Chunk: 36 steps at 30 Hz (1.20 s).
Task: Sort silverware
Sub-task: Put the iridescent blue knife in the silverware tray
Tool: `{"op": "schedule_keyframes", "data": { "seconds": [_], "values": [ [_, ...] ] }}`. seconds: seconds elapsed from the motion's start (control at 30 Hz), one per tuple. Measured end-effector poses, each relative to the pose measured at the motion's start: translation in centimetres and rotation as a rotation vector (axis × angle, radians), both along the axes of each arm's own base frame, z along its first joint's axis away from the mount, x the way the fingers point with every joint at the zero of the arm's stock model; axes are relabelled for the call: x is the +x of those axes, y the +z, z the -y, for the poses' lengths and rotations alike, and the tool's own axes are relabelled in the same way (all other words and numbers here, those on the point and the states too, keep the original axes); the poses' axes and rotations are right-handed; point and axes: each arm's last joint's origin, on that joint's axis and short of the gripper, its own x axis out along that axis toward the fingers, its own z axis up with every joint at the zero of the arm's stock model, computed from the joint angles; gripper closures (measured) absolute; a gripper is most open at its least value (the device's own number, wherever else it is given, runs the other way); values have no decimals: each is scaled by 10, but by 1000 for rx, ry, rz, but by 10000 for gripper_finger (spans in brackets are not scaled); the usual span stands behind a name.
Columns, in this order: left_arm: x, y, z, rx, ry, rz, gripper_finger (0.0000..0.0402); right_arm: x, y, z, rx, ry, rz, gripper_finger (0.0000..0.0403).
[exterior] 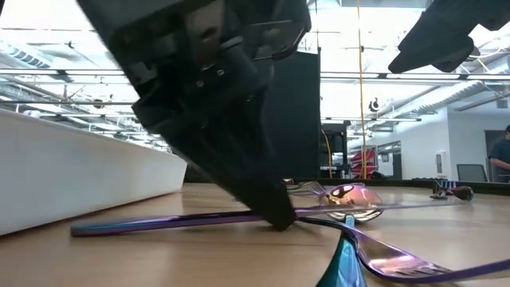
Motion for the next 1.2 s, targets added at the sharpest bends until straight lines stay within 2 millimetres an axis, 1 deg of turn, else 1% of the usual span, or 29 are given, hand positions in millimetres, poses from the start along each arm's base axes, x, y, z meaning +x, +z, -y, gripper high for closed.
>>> {"op": "schedule_keyframes", "data": {
  "seconds": [0.1, 0.33, 0.43, 0.53, 0.67, 0.73, 0.87, 0.97, 1.03, 1.13, 1.2],
  "values": [
    [1, 10, -2, -14, 4, 27, 363, 0, 0, 0, 0, 0, 0, 241],
    [0, 48, -10, -36, 7, 112, 364, 0, 0, 0, -1, 0, -1, 241],
    [0, 65, -16, -69, 30, 137, 364, 0, 0, 0, -3, 2, -1, 241],
    [-3, 75, -27, -107, 79, 114, 364, 0, 0, 0, -6, 5, -1, 241],
    [-8, 83, -43, -154, 146, 26, 365, 0, 0, 0, -5, 4, 0, 241],
    [-13, 81, -49, -169, 163, -60, 365, 0, 0, 0, -6, 6, 1, 241],
    [-22, 74, -54, -179, 204, -206, 365, 0, 0, 0, -20, 18, 0, 241],
    [-31, 72, -54, -167, 250, -274, 365, 0, 0, 0, -38, 31, -4, 241],
    [-38, 78, -52, -157, 279, -277, 365, 0, 0, 0, -46, 37, -5, 241],
    [-47, 95, -46, -160, 316, -212, 365, 0, 0, 0, -69, 55, -7, 241],
    [-59, 107, -45, -138, 359, -190, 365, 1, 1, 1, -86, 65, -7, 241]
  ]
}}
